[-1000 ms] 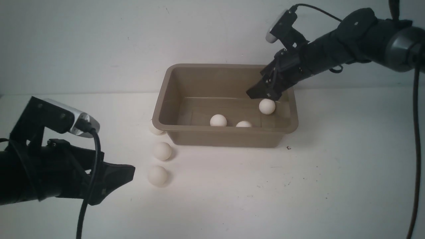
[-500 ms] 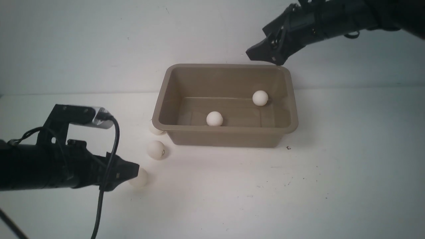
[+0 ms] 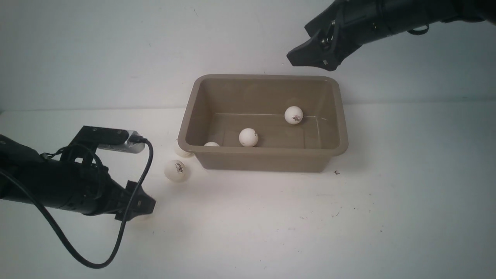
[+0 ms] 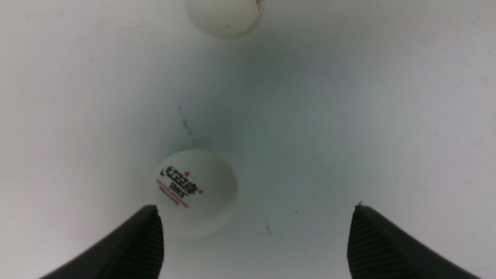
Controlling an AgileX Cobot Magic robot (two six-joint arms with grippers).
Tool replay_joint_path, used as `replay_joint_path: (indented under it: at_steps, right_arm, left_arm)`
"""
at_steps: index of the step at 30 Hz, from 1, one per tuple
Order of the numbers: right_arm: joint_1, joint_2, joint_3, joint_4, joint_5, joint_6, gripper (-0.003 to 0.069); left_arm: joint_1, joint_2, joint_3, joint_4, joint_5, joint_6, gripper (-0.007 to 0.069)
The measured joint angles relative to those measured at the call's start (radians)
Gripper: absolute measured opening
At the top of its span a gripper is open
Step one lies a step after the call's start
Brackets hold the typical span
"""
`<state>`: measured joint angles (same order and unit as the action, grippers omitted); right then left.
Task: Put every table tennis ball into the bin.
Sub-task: Use the left arm to clamp the table tennis ball closest to it
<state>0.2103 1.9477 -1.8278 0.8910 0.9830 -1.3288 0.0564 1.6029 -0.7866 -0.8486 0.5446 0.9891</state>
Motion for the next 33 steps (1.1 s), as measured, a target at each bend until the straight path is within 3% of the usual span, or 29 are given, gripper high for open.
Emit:
replay_joint_path:
  at_steps: [6, 20, 23, 25, 26, 33]
  right_arm:
    - [0.000, -0.001, 0.000, 0.000, 0.015, 0.000, 0.0589]
    - [0.000, -0.001, 0.000, 0.000, 0.075, 0.004, 0.0589]
    - [0.000, -0.001, 0.000, 0.000, 0.087, 0.004, 0.0589]
    - [0.000, -0.001, 0.000, 0.000, 0.091, 0.004, 0.0589]
    - [0.000, -0.001, 0.000, 0.000, 0.091, 0.004, 0.0589]
    - [0.000, -0.001, 0.000, 0.000, 0.096, 0.004, 0.0589]
  left_arm:
    - [0.000, -0.007, -0.020, 0.181, -0.029, -0.137, 0.0576]
    - [0.000, 0.152, -0.026, 0.205, -0.138, -0.162, 0.0564]
    - [0.000, 0.161, -0.026, 0.202, -0.156, -0.192, 0.0485]
    - [0.000, 0.162, -0.026, 0.201, -0.159, -0.198, 0.0365]
    - [0.000, 0.162, -0.026, 0.201, -0.159, -0.194, 0.0342]
    - [0.000, 0.145, -0.029, 0.160, -0.146, -0.140, 0.0350]
